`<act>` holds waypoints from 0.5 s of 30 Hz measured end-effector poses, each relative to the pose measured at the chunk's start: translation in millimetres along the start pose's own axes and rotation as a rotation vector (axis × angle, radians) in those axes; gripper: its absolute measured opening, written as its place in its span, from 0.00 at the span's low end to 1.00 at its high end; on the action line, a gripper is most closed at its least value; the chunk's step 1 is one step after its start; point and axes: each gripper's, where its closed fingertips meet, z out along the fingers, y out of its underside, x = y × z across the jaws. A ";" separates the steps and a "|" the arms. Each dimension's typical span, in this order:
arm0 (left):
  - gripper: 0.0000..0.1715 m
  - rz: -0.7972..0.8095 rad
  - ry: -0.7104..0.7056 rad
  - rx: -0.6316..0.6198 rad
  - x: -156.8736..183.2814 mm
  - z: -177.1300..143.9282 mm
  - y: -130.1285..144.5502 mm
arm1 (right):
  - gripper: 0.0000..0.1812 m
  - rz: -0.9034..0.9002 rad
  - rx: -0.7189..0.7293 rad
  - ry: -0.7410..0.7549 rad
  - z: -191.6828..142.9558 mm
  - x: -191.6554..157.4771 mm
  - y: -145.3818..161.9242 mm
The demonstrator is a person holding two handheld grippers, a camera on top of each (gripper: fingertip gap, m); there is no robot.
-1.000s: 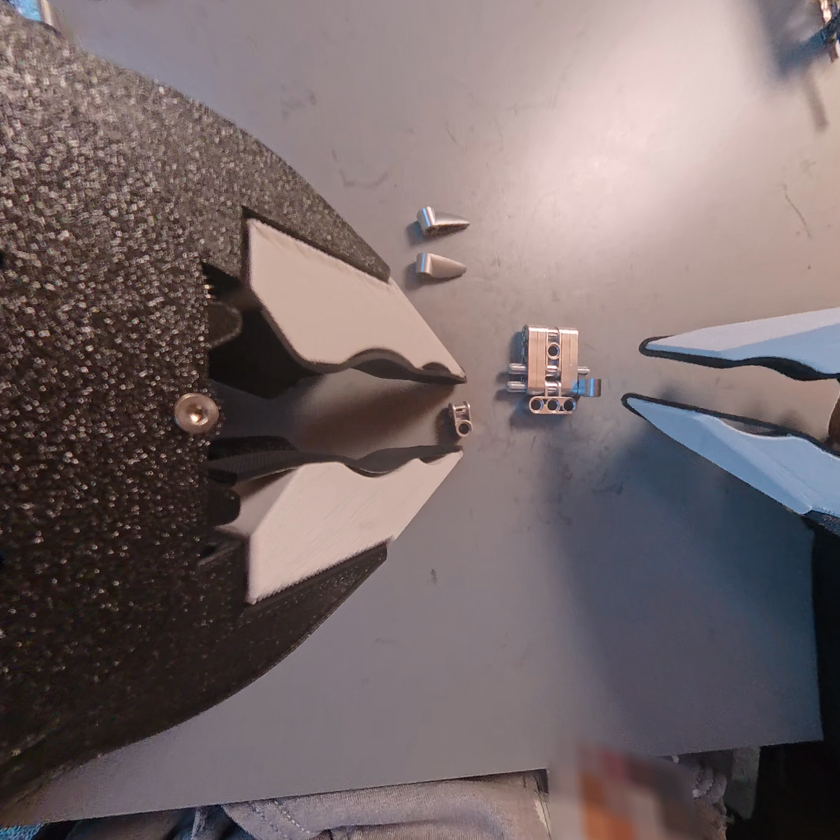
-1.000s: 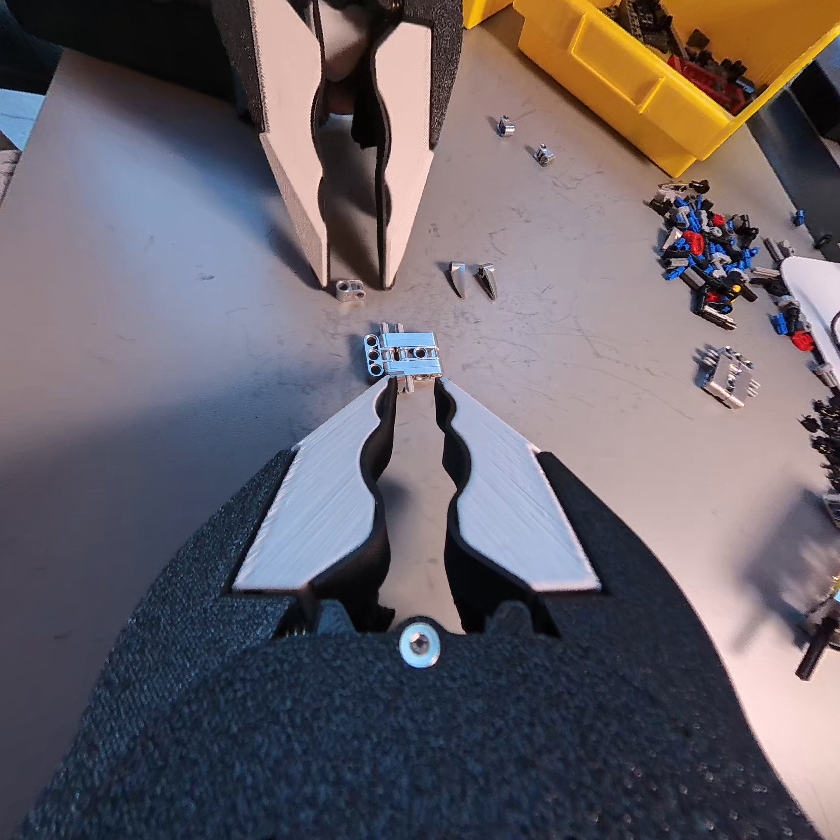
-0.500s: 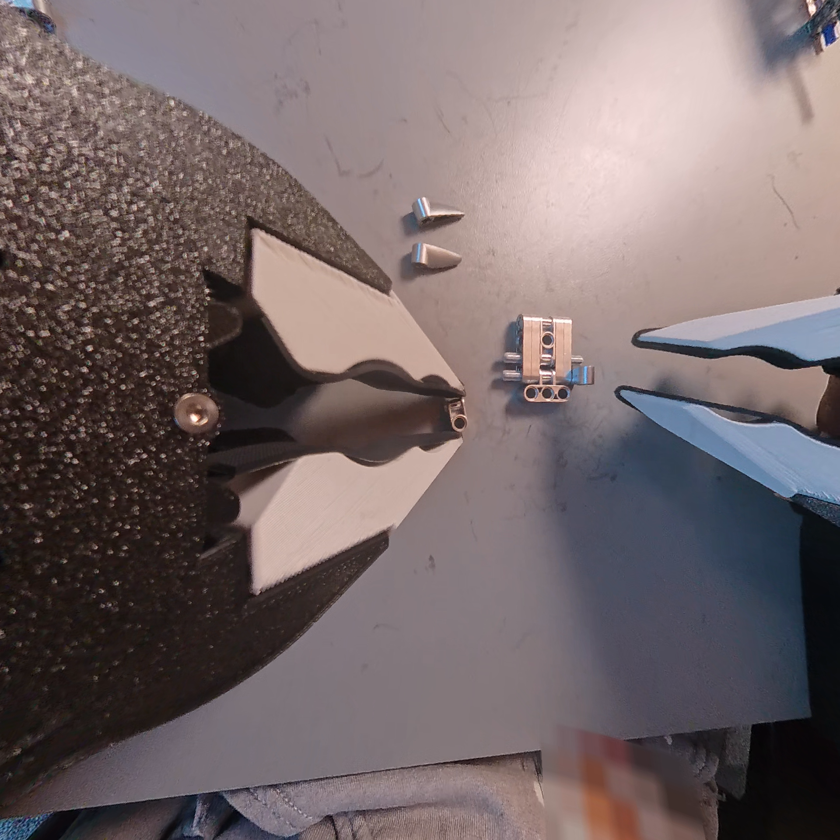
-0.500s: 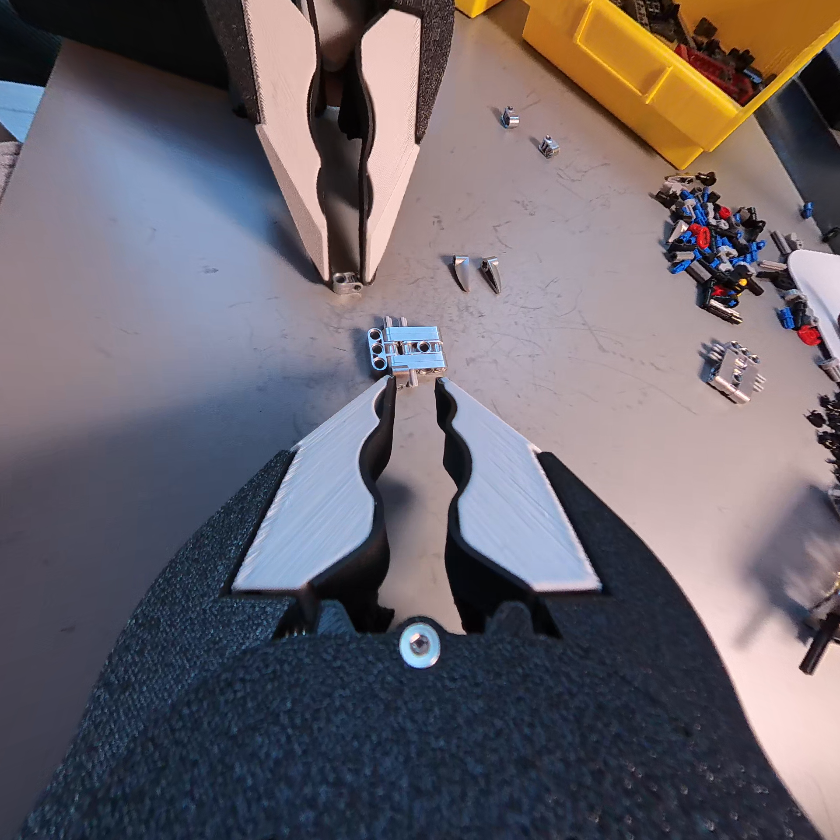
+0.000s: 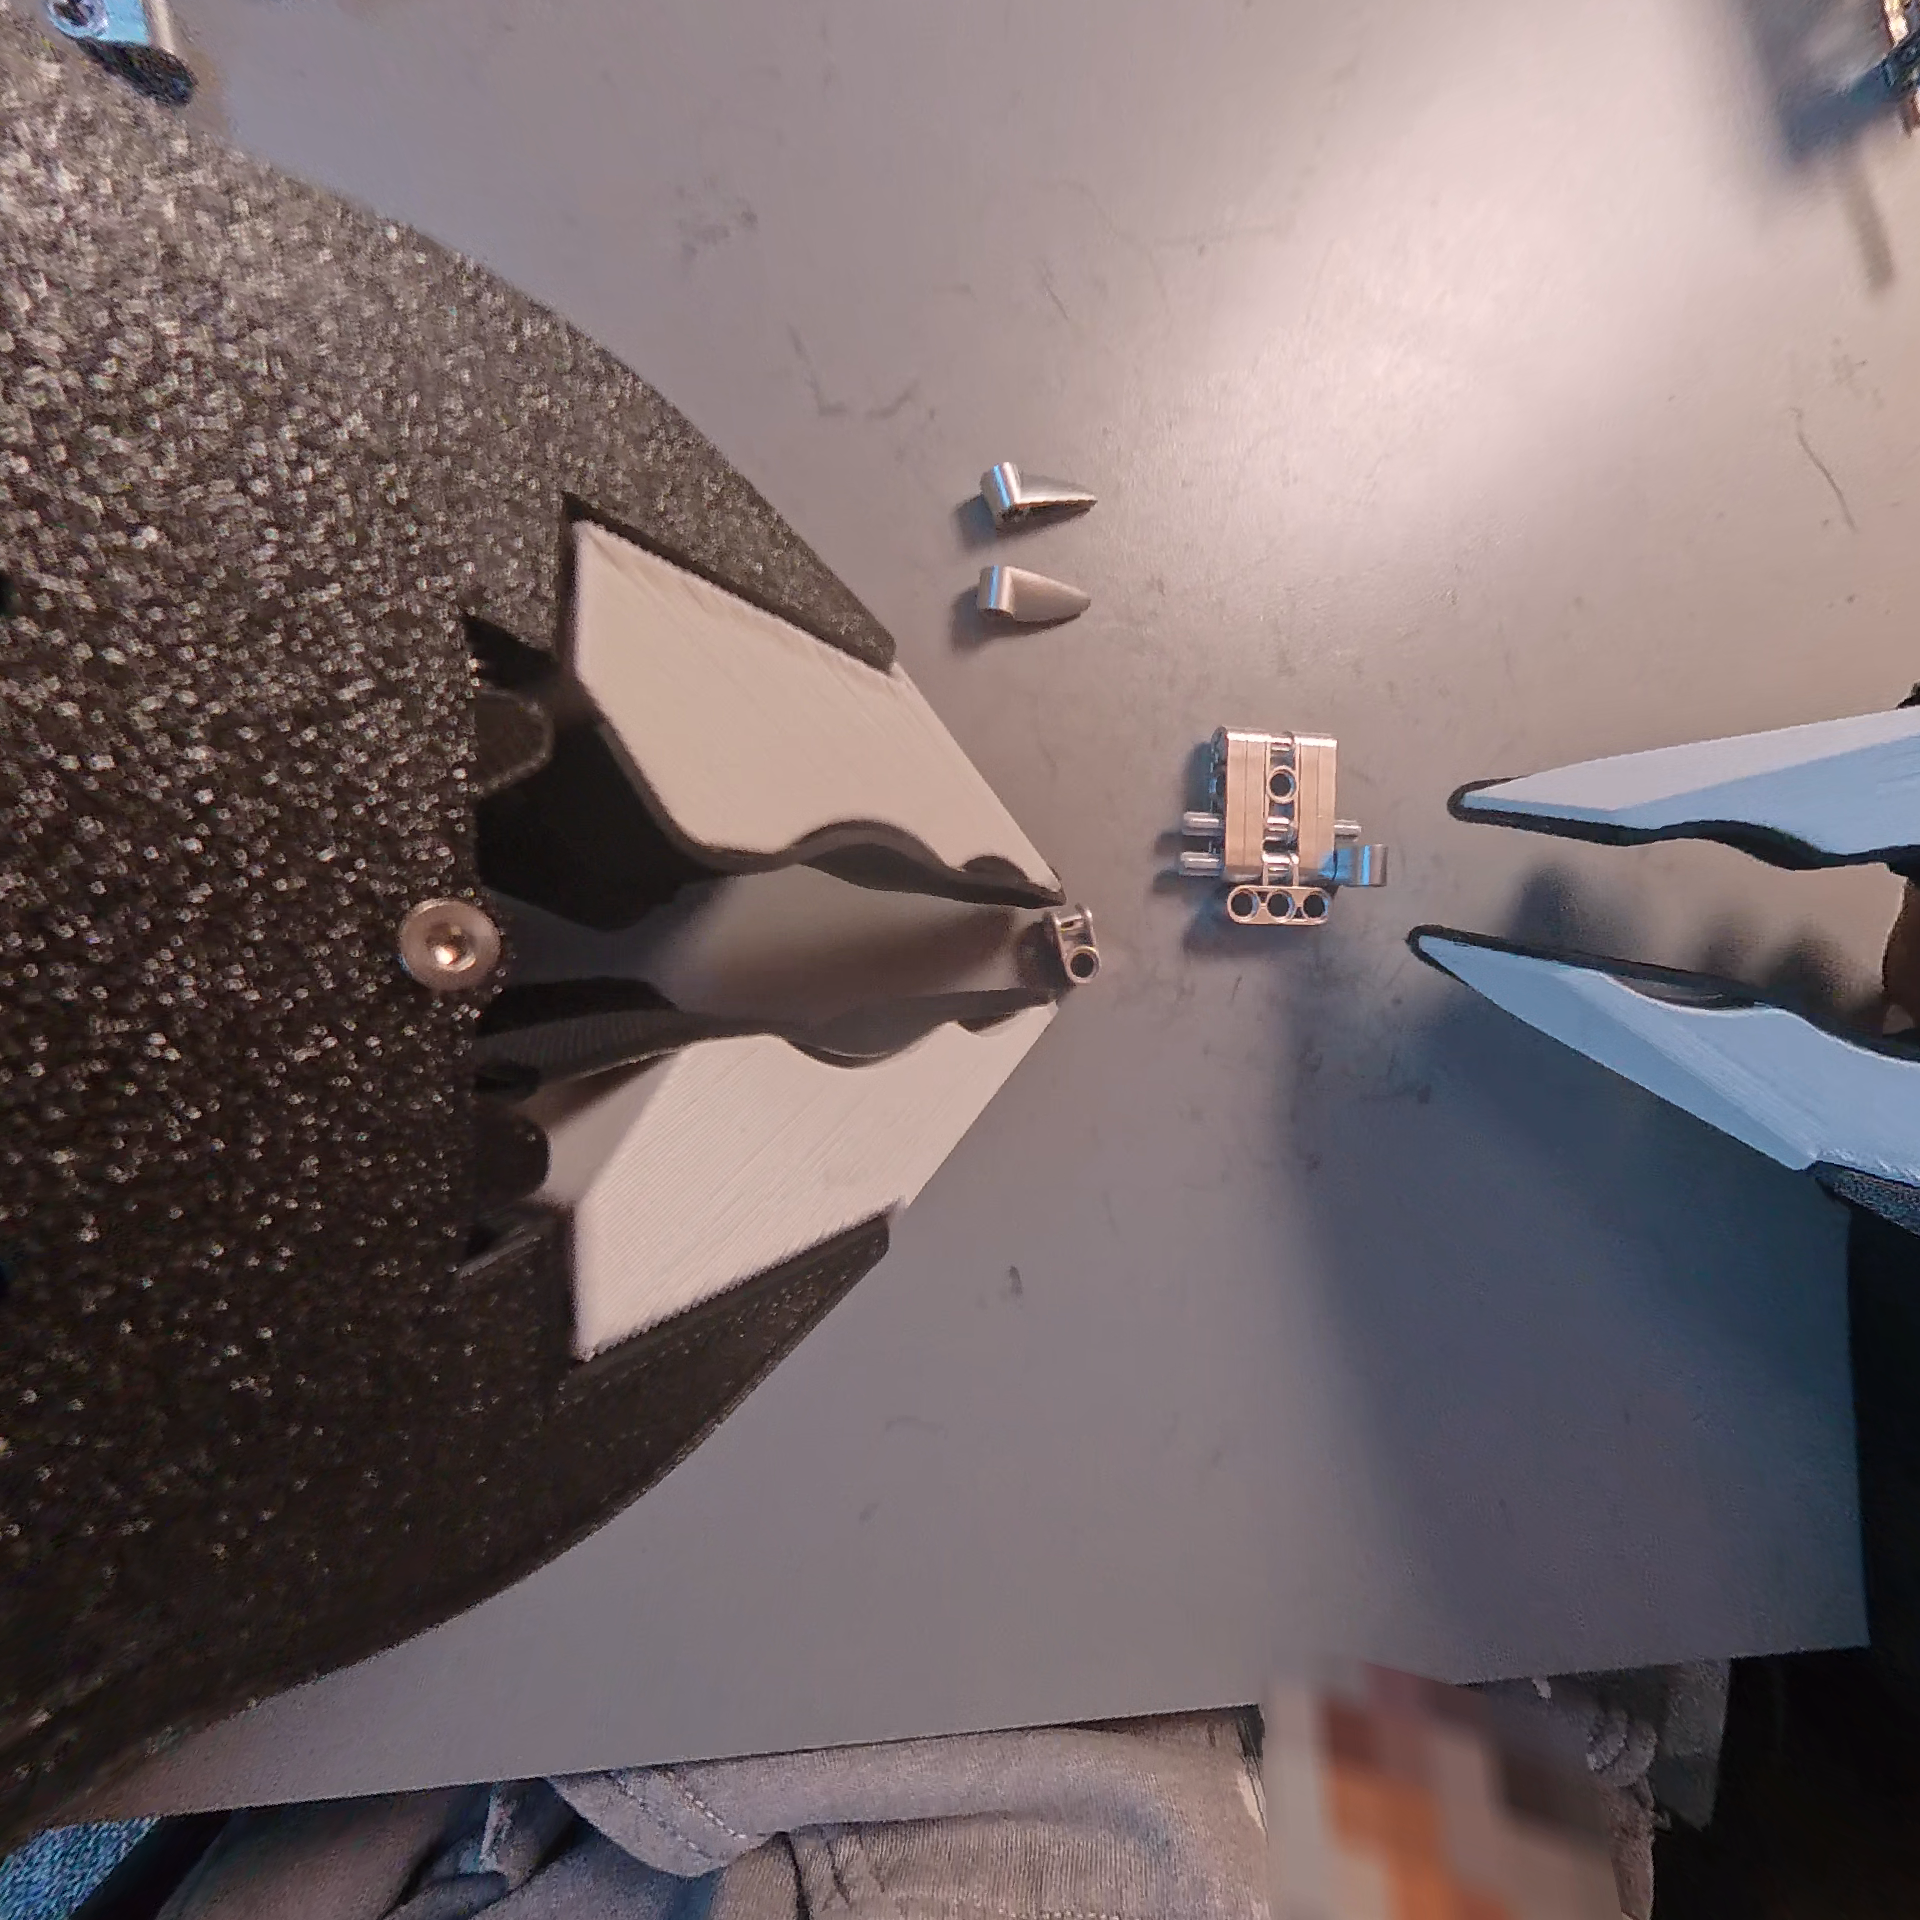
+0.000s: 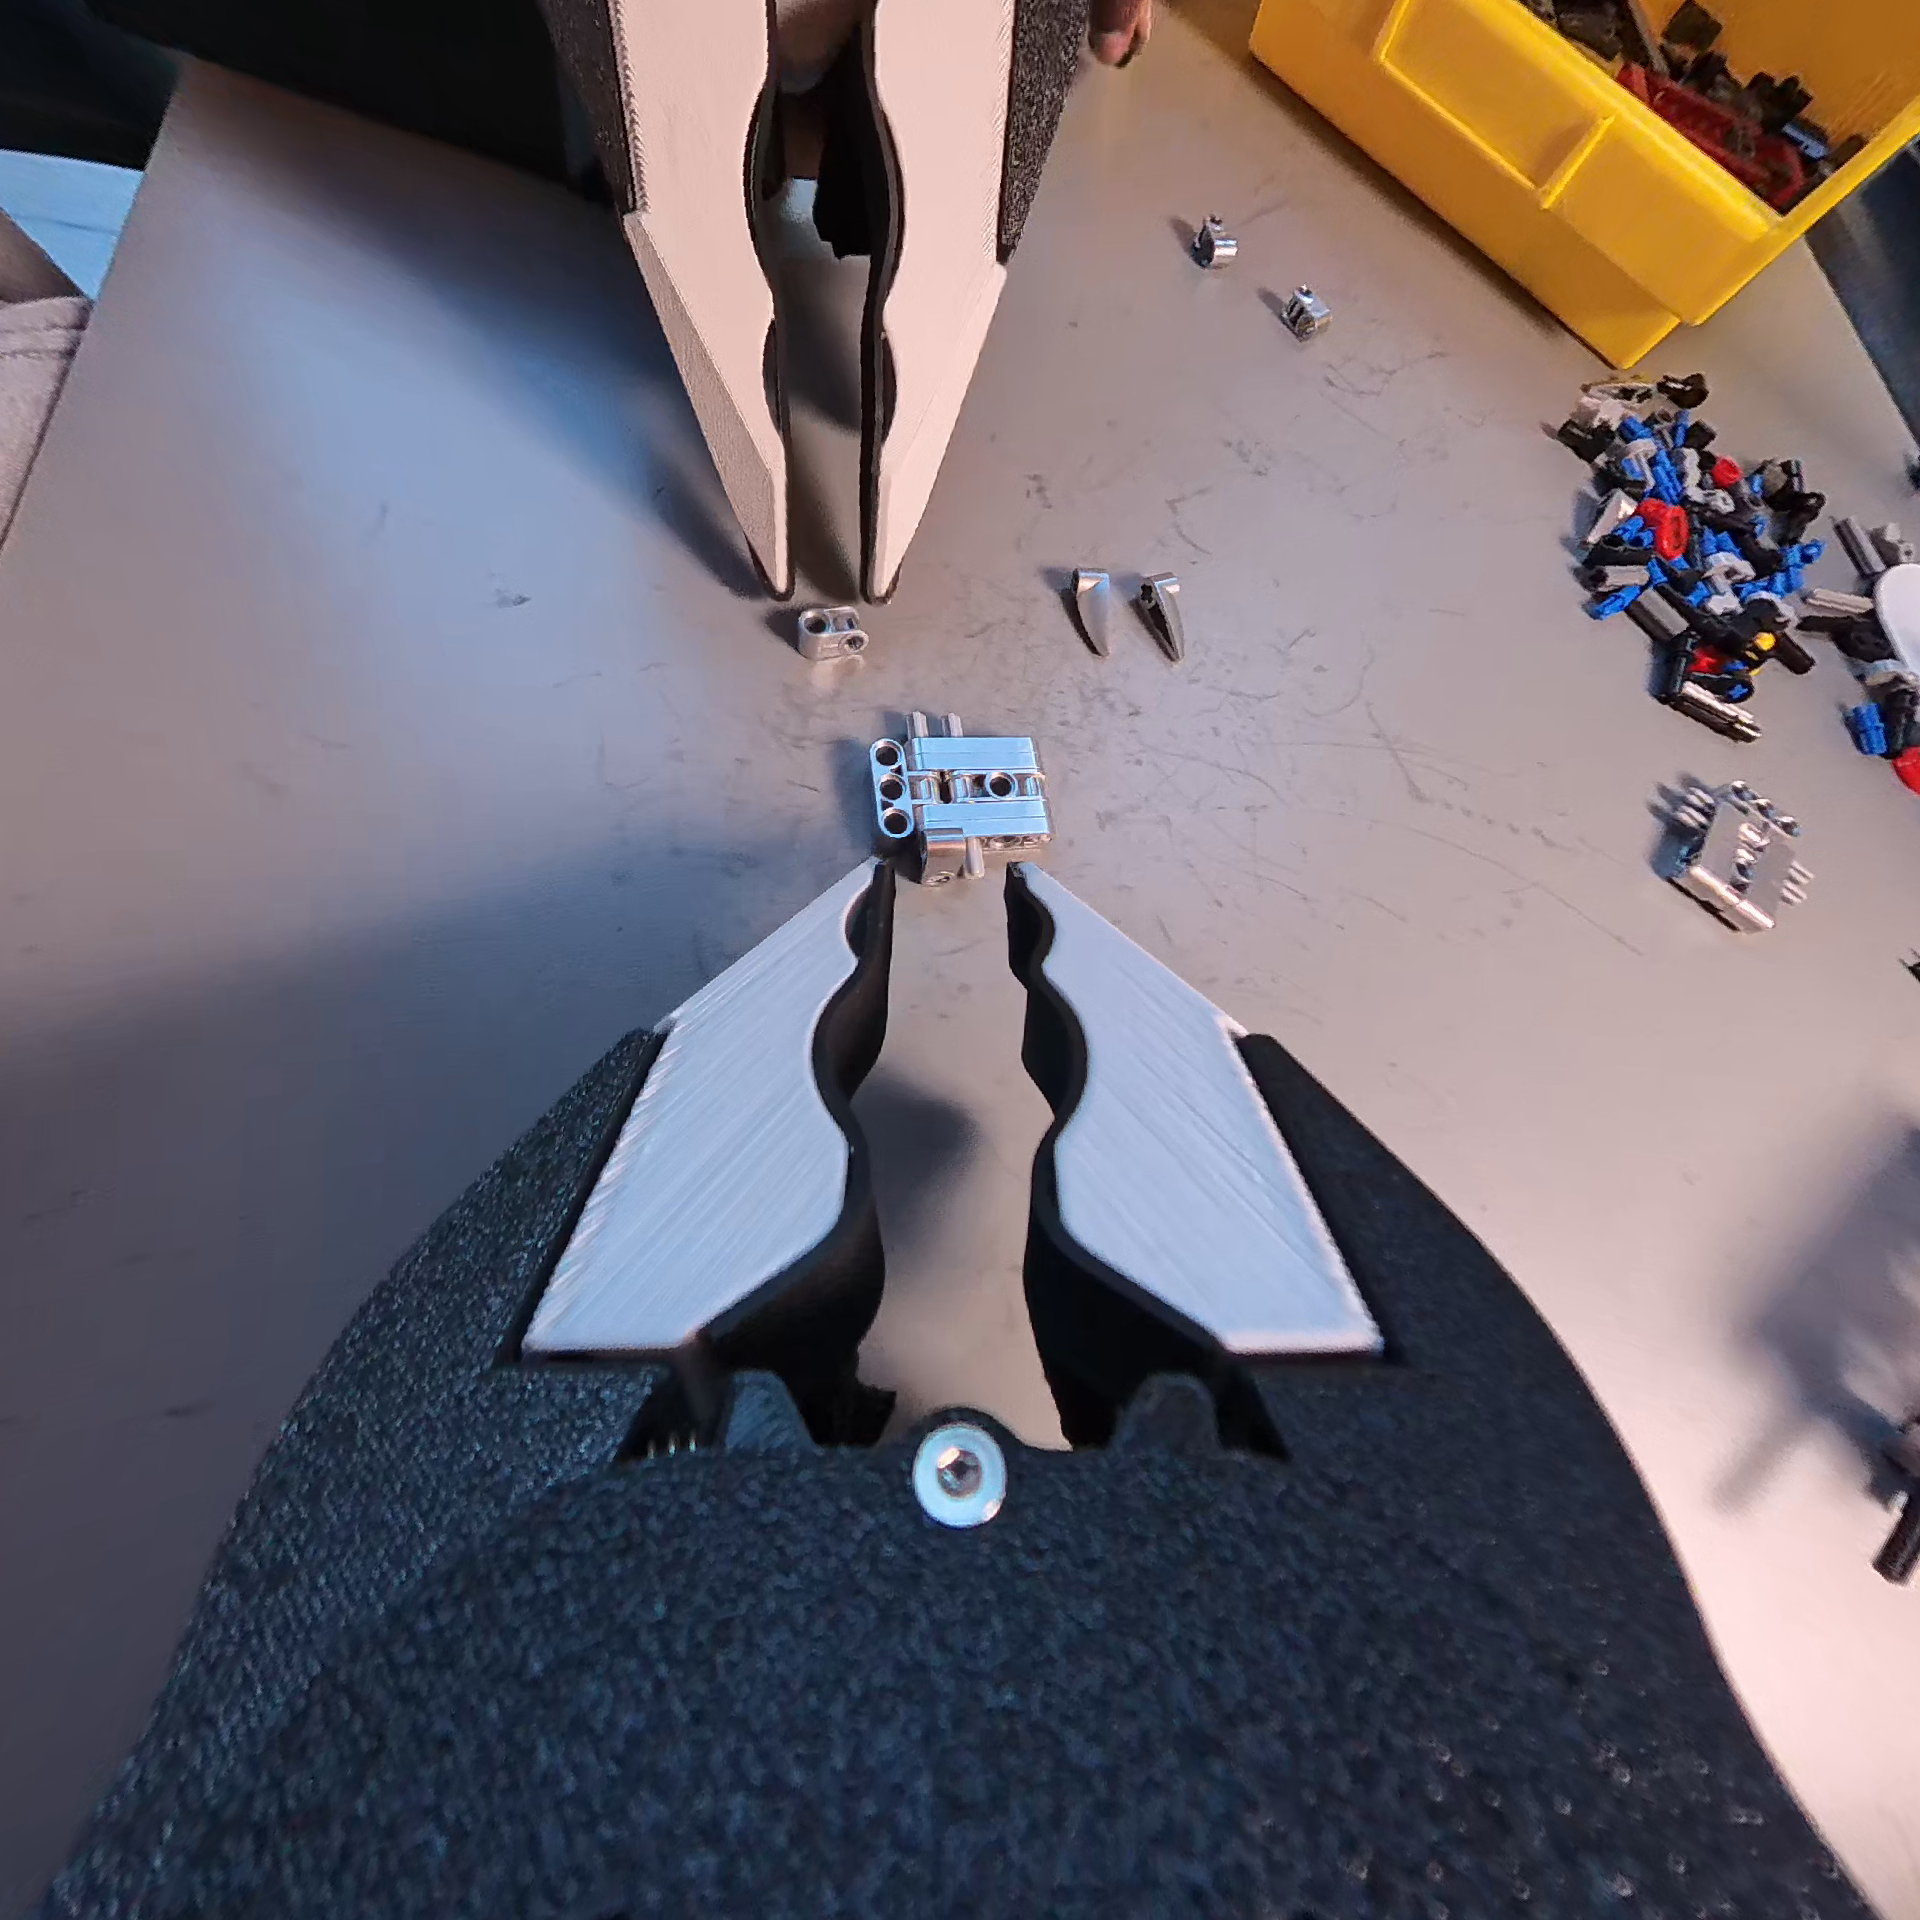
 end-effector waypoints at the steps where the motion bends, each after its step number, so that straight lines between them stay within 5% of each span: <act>1: 0.08 -0.001 0.004 0.000 0.9 1.1 -0.9 | 0.11 -0.001 -0.002 -0.001 0.3 -0.2 0.3; 15: 0.09 0.003 -0.024 -0.020 -0.1 7.9 -3.1 | 0.13 0.004 -0.009 0.000 1.4 0.1 1.3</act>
